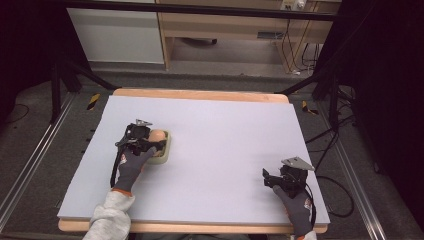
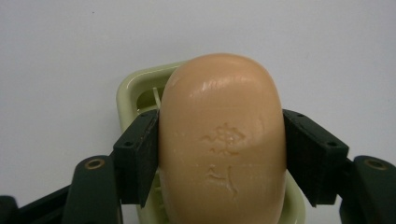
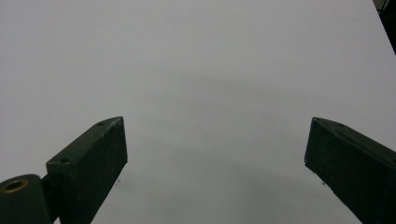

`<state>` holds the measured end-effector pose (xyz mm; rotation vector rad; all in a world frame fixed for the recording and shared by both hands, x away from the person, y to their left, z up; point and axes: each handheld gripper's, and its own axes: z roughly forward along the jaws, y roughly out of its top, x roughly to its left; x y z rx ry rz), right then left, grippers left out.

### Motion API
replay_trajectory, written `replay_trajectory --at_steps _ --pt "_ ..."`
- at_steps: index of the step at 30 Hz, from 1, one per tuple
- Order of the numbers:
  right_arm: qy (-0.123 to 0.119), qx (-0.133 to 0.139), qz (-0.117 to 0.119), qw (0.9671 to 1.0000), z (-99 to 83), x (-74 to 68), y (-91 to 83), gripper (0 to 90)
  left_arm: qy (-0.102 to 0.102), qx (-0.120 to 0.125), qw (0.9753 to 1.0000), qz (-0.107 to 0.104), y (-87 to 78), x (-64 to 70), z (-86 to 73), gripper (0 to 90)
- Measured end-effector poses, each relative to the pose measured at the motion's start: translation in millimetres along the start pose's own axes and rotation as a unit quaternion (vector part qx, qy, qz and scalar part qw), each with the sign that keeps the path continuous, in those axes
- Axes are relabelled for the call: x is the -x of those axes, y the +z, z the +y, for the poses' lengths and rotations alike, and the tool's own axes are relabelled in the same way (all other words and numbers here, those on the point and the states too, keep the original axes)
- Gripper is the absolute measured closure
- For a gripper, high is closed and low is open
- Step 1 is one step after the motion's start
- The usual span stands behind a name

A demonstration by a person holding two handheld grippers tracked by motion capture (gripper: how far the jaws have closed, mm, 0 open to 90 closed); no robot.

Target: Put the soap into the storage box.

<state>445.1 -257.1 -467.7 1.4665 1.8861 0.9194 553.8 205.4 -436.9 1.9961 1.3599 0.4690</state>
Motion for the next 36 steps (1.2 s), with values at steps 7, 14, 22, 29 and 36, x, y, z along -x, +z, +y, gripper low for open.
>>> replay_trajectory --at_steps 7,14,22,29,36 --pt "0.0 0.0 0.0 1.0 0.0 0.0 0.0 6.2 -0.002 -0.003 1.0 0.004 3.6 -0.1 -0.8 31.7" --pt "0.0 0.0 0.0 1.0 0.0 0.0 0.0 6.2 -0.004 -0.009 0.9999 0.012 9.0 0.0 -2.7 31.6" --pt "0.001 0.0 -0.001 1.0 0.0 0.1 -0.1 6.1 -0.003 -0.016 0.9998 0.011 12.7 0.3 -4.2 31.5" --pt "0.001 0.0 -0.001 1.0 0.0 0.0 -0.2 6.1 -0.009 -0.006 0.9999 0.003 9.2 -0.5 -3.0 28.7" --pt "0.001 0.0 -0.002 1.0 0.0 0.1 -0.2 6.1 -0.017 0.019 0.9997 -0.003 -3.0 -3.3 0.5 27.2"
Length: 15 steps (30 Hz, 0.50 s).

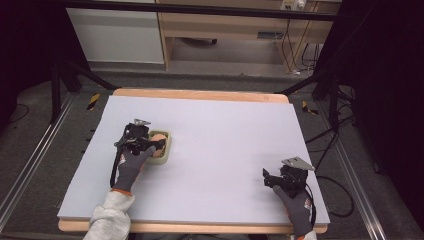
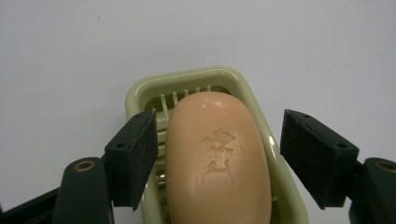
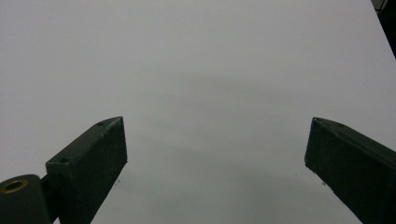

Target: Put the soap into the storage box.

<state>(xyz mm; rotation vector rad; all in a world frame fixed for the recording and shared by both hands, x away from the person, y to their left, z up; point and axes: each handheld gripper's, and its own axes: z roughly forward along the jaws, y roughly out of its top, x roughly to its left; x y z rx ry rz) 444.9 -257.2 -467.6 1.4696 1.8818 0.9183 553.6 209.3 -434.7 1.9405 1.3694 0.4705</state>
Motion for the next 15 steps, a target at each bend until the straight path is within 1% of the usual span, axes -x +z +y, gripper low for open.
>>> replay_trajectory --at_steps 3,4,5,6,7,8,9,12,13,15 --pt "0.001 0.0 -0.001 1.0 0.0 0.0 -0.1 6.0 -0.001 0.009 0.9999 -0.004 -6.2 -0.4 1.0 26.7" --pt "0.002 0.0 -0.002 1.0 0.0 0.0 -0.2 5.9 0.0 0.015 0.9999 -0.009 -10.4 0.0 0.9 26.3" --pt "0.002 0.0 -0.002 1.0 0.0 0.0 -0.2 5.9 0.0 0.015 0.9999 -0.009 -10.4 0.0 0.9 26.1" --pt "0.003 0.001 -0.004 1.0 0.0 0.1 -0.4 5.8 0.003 0.02 0.9997 -0.013 -14.3 1.2 0.0 25.9" --pt "0.003 0.001 -0.004 1.0 0.0 0.1 -0.4 5.8 0.003 0.02 0.9997 -0.013 -14.3 1.2 0.0 25.7" --pt "0.003 0.001 -0.007 1.0 -0.1 0.1 -0.6 5.6 0.009 0.024 0.9995 -0.016 -18.2 2.7 -1.5 25.6" --pt "0.003 0.001 -0.007 1.0 -0.1 0.1 -0.6 5.6 0.009 0.024 0.9995 -0.016 -18.2 2.7 -1.5 25.3" --pt "0.006 0.001 -0.007 1.0 -0.1 0.1 -1.2 5.7 0.017 0.033 0.999 -0.023 -25.7 6.1 -7.1 24.7" --pt "0.006 0.001 -0.007 1.0 -0.1 0.1 -1.2 5.7 0.017 0.033 0.999 -0.023 -25.7 6.1 -7.1 24.4" --pt "0.005 0.0 -0.008 1.0 -0.2 0.4 -1.3 5.6 0.023 0.033 0.9988 -0.026 -29.7 6.6 -10.9 24.2"
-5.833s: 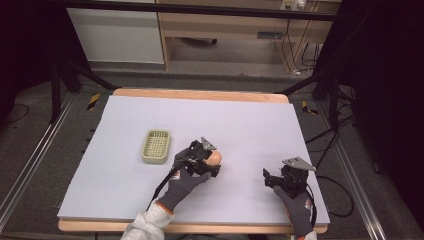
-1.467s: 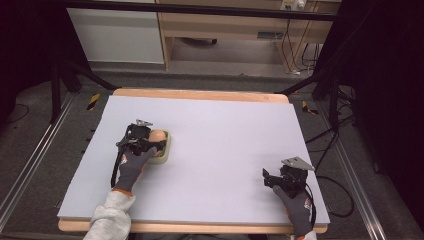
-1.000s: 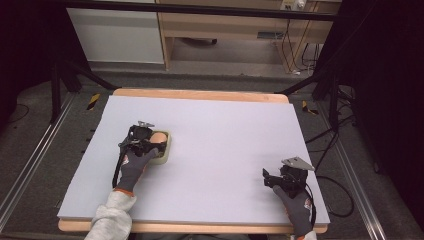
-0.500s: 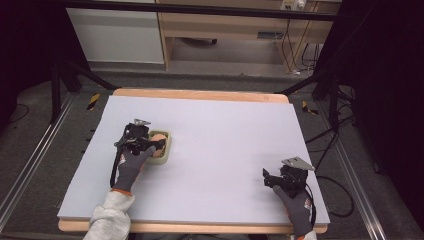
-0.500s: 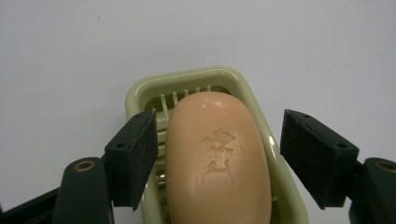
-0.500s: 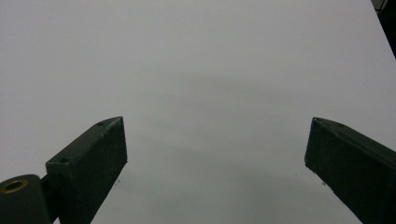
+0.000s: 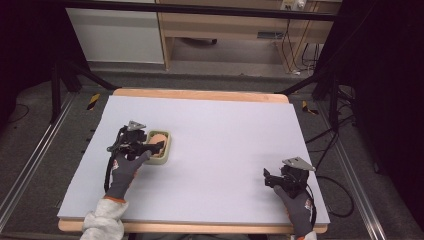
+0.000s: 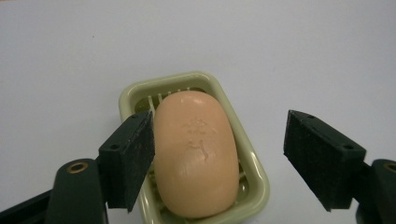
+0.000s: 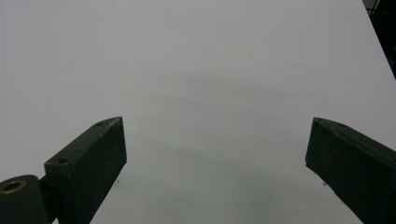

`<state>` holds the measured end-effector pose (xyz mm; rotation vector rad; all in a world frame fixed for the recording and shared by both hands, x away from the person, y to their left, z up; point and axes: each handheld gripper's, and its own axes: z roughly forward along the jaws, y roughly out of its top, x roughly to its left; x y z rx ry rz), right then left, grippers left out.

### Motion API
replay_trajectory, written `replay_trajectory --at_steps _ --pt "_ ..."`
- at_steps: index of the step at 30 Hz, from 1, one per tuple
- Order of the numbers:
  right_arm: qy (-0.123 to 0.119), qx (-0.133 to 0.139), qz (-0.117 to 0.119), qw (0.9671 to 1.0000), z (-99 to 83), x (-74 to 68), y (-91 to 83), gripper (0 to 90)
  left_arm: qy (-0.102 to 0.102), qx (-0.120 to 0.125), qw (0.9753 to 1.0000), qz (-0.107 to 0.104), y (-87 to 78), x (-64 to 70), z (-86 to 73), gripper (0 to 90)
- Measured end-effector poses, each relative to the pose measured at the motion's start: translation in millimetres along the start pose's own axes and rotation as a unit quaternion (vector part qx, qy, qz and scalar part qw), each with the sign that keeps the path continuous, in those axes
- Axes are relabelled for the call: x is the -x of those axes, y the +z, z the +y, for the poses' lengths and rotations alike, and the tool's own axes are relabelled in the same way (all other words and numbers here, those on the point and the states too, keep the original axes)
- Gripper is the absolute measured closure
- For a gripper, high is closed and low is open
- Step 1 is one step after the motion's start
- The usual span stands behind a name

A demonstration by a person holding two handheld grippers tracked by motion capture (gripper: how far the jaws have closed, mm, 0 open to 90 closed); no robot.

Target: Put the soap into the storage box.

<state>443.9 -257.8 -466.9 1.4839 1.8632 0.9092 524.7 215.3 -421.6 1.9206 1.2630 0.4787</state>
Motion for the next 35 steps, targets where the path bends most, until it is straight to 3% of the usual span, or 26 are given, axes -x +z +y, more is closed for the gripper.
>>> replay_trajectory --at_steps 21,35 --pt "0.005 -0.008 -0.009 0.9999 -4.7 7.4 -0.5 5.7 0.008 -0.011 0.9999 0.002 -25.4 -4.4 -43.7 22.1" --pt "0.007 -0.016 -0.012 0.9998 -6.4 7.4 0.8 5.7 0.016 -0.038 0.9991 0.013 -31.5 -11.3 -74.5 21.2"
